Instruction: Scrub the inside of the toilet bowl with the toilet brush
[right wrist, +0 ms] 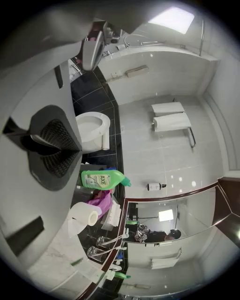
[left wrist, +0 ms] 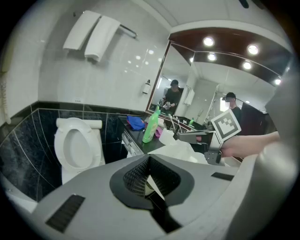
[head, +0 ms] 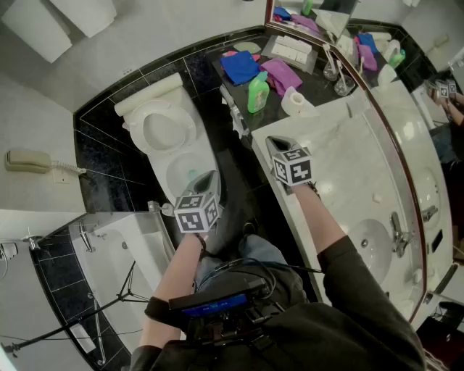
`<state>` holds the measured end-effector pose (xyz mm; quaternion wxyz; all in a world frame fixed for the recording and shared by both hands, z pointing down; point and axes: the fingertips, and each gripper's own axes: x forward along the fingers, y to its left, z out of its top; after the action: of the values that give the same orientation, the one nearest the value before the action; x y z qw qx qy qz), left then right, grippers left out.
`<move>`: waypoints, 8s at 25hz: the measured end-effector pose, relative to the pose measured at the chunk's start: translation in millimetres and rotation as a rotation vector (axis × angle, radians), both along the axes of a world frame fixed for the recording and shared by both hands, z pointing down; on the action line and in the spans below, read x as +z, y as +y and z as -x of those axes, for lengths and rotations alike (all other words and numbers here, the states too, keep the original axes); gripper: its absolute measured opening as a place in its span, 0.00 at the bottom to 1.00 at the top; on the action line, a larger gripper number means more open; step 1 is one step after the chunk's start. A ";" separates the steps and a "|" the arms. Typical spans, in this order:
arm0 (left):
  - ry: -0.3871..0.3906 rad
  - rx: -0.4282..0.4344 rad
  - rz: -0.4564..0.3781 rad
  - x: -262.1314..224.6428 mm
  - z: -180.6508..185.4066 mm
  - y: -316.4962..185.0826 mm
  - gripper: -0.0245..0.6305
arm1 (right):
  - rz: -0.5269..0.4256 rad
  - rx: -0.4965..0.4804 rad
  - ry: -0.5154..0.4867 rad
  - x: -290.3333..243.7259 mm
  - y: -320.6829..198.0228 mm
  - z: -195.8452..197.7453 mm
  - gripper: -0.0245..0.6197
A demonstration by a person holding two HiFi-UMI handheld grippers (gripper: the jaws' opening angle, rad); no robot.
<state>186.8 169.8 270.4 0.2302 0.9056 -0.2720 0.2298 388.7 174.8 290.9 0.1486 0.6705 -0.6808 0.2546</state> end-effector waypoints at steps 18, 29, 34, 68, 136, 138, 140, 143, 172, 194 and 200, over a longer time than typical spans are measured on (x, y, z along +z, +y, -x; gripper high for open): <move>-0.093 -0.222 -0.212 -14.1 240.4 -45.8 0.04 | -0.006 -0.140 -0.046 -0.7 -6.3 210.9 0.05; -0.101 -0.281 -0.224 -13.4 332.0 -42.2 0.04 | 0.002 -0.227 -0.120 -0.7 3.1 340.1 0.05; -0.098 -0.308 -0.207 -8.1 341.8 -42.4 0.04 | 0.018 -0.283 -0.128 -3.6 2.0 359.4 0.05; -0.363 -0.346 0.363 315.6 411.8 -154.1 0.49 | 0.300 -0.800 0.022 237.7 -116.9 517.3 0.05; -0.694 -0.128 0.492 665.8 470.4 -233.4 0.32 | 0.473 -0.676 -0.105 521.1 -188.7 603.7 0.05; -0.704 -0.115 0.467 664.9 471.6 -233.1 0.31 | 0.472 -0.674 -0.106 520.3 -188.6 603.8 0.05; -0.707 -0.121 0.452 664.0 474.8 -233.4 0.31 | 0.470 -0.672 -0.109 519.3 -189.5 604.2 0.05; -0.705 -0.125 0.454 664.0 477.0 -230.1 0.31 | 0.471 -0.670 -0.120 519.5 -188.8 604.5 0.05; -0.676 -0.162 0.444 455.4 462.7 -218.8 0.31 | 0.448 -0.703 -0.085 371.8 -160.9 565.2 0.05; -0.631 -0.126 0.331 153.9 401.0 -137.3 0.31 | 0.315 -0.642 0.000 134.4 -103.7 450.9 0.05; -0.622 -0.033 0.286 130.8 359.0 -108.2 0.31 | 0.302 -0.589 0.014 112.8 -87.0 415.1 0.05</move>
<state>-172.2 61.6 401.1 0.2648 0.7461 -0.3089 0.5271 -26.4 87.8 403.7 0.3182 0.4169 -0.7990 0.2942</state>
